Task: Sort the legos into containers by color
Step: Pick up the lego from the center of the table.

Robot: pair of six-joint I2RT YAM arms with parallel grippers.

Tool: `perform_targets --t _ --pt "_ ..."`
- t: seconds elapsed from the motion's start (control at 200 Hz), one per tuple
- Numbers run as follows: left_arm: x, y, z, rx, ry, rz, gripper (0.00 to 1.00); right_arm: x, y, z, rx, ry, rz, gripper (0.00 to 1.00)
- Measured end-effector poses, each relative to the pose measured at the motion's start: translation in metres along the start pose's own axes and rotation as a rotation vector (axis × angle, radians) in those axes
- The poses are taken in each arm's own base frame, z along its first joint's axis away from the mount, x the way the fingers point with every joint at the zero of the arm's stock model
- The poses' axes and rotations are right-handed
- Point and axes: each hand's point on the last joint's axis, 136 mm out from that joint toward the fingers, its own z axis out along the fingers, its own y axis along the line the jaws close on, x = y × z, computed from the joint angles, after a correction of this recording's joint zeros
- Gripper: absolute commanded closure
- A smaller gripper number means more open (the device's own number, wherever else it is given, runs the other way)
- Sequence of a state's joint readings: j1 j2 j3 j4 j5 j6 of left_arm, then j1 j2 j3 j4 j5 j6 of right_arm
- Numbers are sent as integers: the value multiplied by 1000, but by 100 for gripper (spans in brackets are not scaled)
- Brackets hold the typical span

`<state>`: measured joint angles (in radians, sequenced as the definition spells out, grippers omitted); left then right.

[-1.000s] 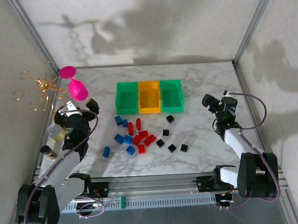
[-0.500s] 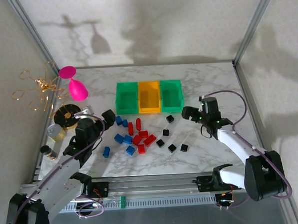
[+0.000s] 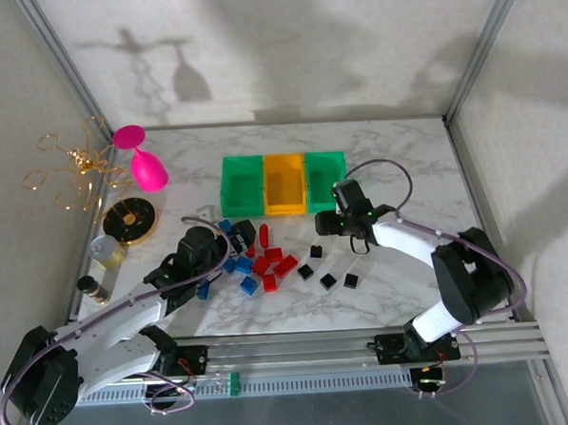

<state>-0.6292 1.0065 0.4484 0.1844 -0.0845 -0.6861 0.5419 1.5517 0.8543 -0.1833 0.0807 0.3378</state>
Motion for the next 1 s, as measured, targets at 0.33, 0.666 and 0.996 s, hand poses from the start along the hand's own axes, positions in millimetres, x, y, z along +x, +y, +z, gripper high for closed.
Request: perform_targets --t 0.33,0.666,0.996 --pt "-4 6 2 -44 -32 -18 1 5 5 34 59 65 -71 43" --pt "-7 6 1 -59 -38 -16 0 1 16 47 78 69 -129 66" --pt "-12 0 0 -47 -41 -11 0 -12 27 19 56 9 -140 74"
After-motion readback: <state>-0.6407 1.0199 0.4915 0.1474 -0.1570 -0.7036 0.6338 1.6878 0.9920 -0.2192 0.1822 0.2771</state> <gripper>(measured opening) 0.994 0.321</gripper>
